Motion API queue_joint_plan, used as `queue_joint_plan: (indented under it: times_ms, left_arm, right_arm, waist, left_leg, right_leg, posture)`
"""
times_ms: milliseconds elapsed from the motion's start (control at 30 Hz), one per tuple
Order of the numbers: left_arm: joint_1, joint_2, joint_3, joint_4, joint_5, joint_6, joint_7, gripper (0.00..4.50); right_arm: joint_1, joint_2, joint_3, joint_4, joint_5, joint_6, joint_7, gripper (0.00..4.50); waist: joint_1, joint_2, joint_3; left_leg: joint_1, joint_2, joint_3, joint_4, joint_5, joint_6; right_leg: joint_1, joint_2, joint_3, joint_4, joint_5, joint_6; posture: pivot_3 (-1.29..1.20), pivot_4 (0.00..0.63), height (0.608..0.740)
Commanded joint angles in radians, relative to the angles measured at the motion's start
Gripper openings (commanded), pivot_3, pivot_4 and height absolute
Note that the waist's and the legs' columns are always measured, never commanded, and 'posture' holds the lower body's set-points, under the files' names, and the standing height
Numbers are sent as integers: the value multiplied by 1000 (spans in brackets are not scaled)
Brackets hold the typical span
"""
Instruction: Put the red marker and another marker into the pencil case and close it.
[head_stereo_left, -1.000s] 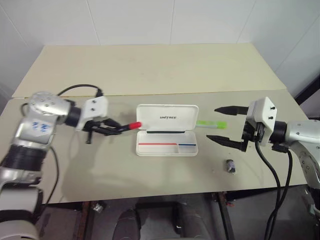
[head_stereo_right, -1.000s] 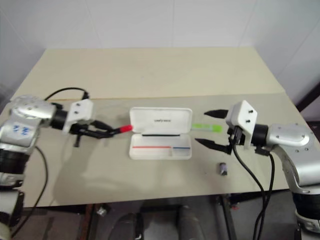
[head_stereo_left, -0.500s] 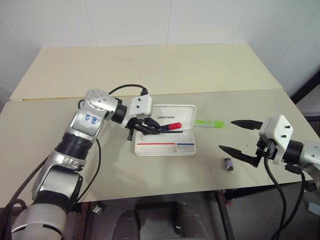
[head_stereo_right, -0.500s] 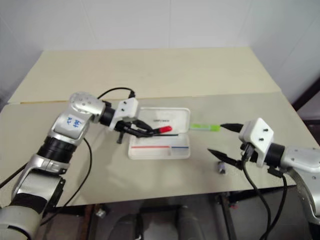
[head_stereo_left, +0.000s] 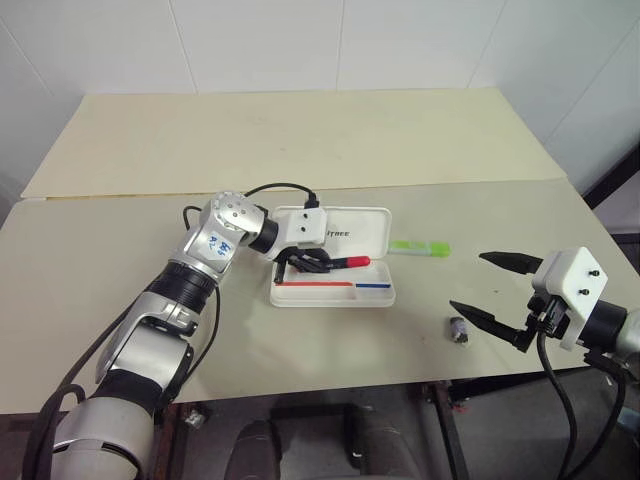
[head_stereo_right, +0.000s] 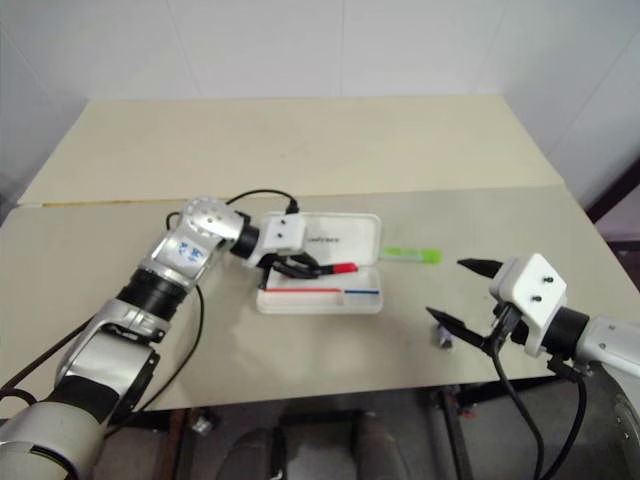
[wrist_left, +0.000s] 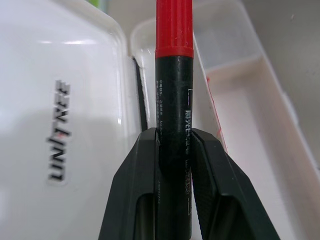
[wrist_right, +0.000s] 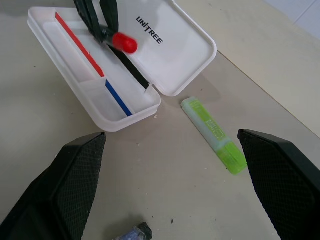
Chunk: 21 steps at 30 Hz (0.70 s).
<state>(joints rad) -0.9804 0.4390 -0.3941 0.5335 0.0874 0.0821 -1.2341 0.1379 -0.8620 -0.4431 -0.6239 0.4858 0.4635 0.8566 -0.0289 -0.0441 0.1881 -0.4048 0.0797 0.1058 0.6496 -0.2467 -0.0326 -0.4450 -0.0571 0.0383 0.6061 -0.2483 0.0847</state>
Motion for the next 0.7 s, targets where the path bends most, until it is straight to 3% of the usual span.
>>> queue_joint_plan:
  times_ms: [33,133,467,700]
  left_arm:
    - [-36,-22,8,12,-1,-34,-6,1516]
    - [-34,-40,21,-12,-32,-32,-32,2465]
    - [12,-24,72,-167,-117,52,-81,2465]
    - [37,67,189,-216,-230,-6,-140,4468]
  right_arm:
    - [-9,2,-37,-33,19,5,-22,4500]
    - [-25,0,-25,-25,21,4,-30,4500]
    - [-121,-11,62,48,5,-26,-4,4500]
    - [-346,-88,241,303,-63,-99,156,4500]
  waist:
    - [1,0,0]
    - [1,0,0]
    - [-2,0,0]
    - [-9,1,1]
  left_leg:
    - [0,0,0,0,0,0]
    - [0,0,0,0,0,0]
    - [0,0,0,0,0,0]
    - [0,0,0,0,0,1]
  right_leg:
    - [0,0,0,0,0,0]
    - [0,0,0,0,0,0]
    - [0,0,0,-1,0,0]
    - [0,1,1,-1,1,0]
  posture:
    - [0,150,740]
    - [0,150,740]
    - [0,150,740]
    - [0,150,740]
